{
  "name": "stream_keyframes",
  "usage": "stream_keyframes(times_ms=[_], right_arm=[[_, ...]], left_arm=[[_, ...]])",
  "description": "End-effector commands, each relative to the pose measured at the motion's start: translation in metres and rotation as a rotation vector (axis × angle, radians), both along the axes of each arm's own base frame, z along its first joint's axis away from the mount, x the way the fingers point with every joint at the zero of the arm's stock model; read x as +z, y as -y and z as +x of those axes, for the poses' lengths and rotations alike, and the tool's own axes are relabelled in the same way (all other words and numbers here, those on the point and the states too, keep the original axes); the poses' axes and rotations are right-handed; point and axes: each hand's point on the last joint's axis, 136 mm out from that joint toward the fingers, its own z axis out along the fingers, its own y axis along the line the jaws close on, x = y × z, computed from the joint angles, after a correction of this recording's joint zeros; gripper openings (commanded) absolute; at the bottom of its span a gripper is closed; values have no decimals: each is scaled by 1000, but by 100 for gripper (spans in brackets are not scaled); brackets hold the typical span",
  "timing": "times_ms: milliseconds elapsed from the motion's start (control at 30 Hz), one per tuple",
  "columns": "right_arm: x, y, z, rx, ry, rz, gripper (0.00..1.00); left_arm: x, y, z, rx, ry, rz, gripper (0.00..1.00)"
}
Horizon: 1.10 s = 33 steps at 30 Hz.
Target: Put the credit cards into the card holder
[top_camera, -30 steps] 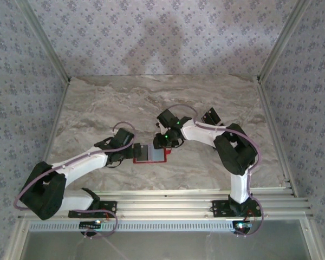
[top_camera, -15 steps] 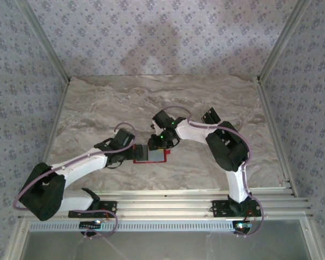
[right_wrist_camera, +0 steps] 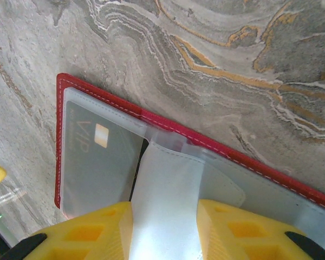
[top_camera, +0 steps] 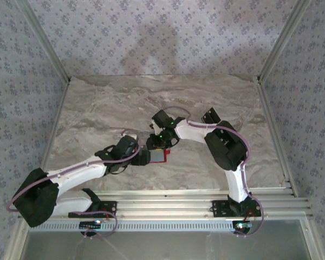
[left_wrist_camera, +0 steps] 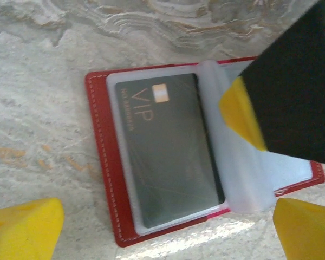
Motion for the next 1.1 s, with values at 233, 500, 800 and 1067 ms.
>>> stream_keyframes(times_ms=[233,500,800,1067], right_arm=[[-11,-1,-6,2,-41,-17,39],[-9,-2,-6,3,-43,-11,39],[1,-6,-4,7,-36,6,39],[38,-1,8,-28,27,62,40]], left_arm=[[-2,21,7,-75,14,13,99],[-19,11,10,-38,-12,106,99],[-38,-4,8,-5,-46,194,99],[-43,-7,6,8,-56,202,98]])
